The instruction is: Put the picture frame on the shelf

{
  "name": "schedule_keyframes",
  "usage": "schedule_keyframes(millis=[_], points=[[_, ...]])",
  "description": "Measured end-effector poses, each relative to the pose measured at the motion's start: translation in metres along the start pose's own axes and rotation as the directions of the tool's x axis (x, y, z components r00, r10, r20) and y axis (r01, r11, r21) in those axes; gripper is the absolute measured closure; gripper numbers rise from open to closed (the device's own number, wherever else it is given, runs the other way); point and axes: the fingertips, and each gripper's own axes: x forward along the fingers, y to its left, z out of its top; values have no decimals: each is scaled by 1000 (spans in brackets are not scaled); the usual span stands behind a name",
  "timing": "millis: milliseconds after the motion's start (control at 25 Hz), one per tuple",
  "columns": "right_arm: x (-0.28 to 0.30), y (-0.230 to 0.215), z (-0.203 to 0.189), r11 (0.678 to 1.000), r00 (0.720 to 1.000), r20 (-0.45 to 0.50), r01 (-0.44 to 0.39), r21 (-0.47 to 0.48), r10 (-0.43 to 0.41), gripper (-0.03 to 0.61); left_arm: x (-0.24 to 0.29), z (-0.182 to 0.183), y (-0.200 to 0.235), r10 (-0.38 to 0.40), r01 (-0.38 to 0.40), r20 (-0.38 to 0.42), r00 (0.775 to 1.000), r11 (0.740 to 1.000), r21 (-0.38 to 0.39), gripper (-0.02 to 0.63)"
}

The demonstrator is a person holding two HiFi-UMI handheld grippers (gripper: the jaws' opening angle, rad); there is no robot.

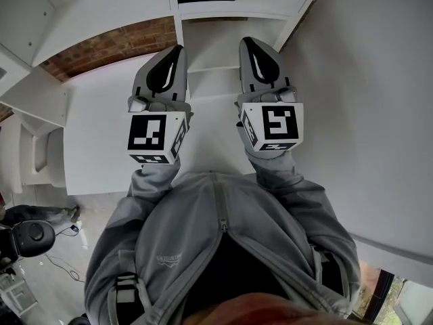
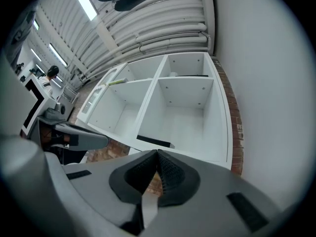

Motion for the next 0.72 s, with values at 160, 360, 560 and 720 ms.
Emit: schedule_keyframes(millis=[160,360,560,720], points=[[-12,11,-16,1000,1000,-16,-5,-4,5,551,-12,-14,-4,15,-15,-13,1000,1000,7,606],[-26,22,-32,1000,999,-30,-13,9,14,551,-24,-40,-11,22,-22,-53,998,1000,-7,606],[-40,29,-52,999,998,-56,-17,46,20,549,-34,-58,-20,23,-25,-79,997,1000,-15,606],[-47,34,-66,998,996,-82,-21,57,26,551,-39,-68,-29,17,-20,-95,995,1000,-23,606]])
